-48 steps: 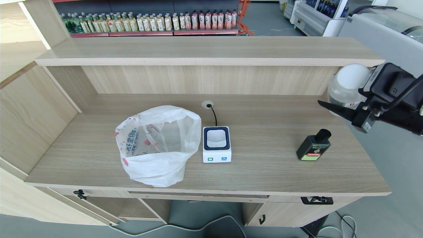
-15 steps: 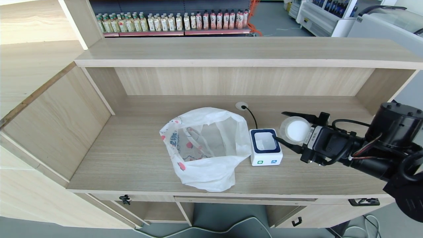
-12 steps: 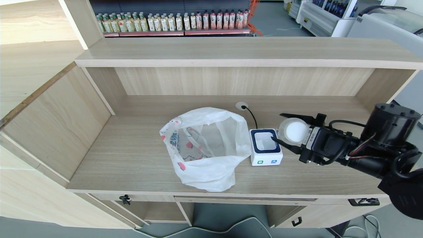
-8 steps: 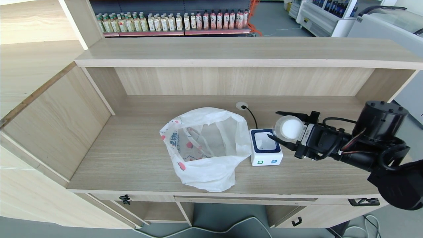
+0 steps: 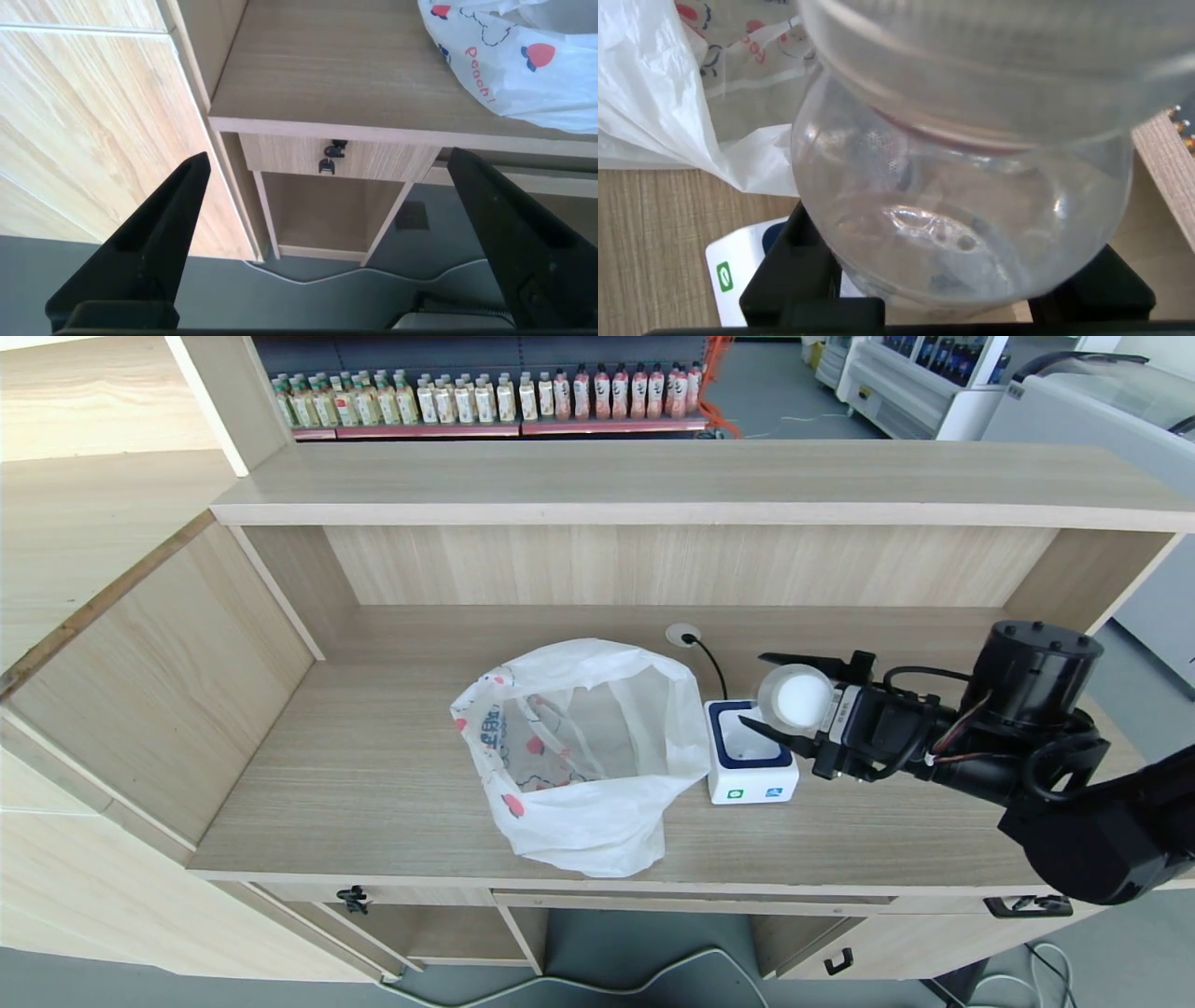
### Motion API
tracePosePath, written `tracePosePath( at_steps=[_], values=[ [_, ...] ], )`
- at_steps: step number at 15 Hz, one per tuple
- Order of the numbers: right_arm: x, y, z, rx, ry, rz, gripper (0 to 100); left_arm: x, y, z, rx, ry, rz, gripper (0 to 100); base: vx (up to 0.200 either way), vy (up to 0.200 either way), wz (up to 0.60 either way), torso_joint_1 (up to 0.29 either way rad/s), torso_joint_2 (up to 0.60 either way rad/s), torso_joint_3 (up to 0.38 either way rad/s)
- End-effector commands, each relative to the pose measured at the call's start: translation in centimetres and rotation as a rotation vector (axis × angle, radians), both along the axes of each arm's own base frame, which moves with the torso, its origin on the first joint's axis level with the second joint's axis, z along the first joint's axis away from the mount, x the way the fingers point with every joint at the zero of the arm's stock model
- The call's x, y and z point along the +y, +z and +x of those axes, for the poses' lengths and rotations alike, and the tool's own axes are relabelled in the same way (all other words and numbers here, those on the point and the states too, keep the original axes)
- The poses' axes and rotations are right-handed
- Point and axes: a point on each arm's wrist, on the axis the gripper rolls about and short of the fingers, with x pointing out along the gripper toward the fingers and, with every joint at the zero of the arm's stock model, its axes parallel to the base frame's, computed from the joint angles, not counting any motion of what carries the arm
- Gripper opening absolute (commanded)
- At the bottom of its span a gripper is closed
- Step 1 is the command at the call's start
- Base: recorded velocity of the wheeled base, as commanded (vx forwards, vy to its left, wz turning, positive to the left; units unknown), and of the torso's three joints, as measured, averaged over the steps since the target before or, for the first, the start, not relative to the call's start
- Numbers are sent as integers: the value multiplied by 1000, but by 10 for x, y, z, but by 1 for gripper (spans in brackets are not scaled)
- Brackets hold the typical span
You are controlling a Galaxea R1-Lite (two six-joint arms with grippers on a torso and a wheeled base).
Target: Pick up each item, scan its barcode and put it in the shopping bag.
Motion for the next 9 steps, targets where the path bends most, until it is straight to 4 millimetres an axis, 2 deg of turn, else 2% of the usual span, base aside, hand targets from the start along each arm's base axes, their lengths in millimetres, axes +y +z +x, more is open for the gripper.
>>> tracePosePath(
  at_steps=[1, 5, 9],
  values=[
    [2, -6, 10, 4, 6, -2, 0, 0, 0, 0, -1, 0, 0, 100, 0, 0, 0, 0, 0, 0],
    [6, -18, 16, 20, 10, -6, 0, 0, 0, 0, -1, 0, 0, 100, 0, 0, 0, 0, 0, 0],
    [6, -20, 19, 23, 26, -8, 0, 0, 0, 0, -1, 0, 0, 100, 0, 0, 0, 0, 0, 0]
  ],
)
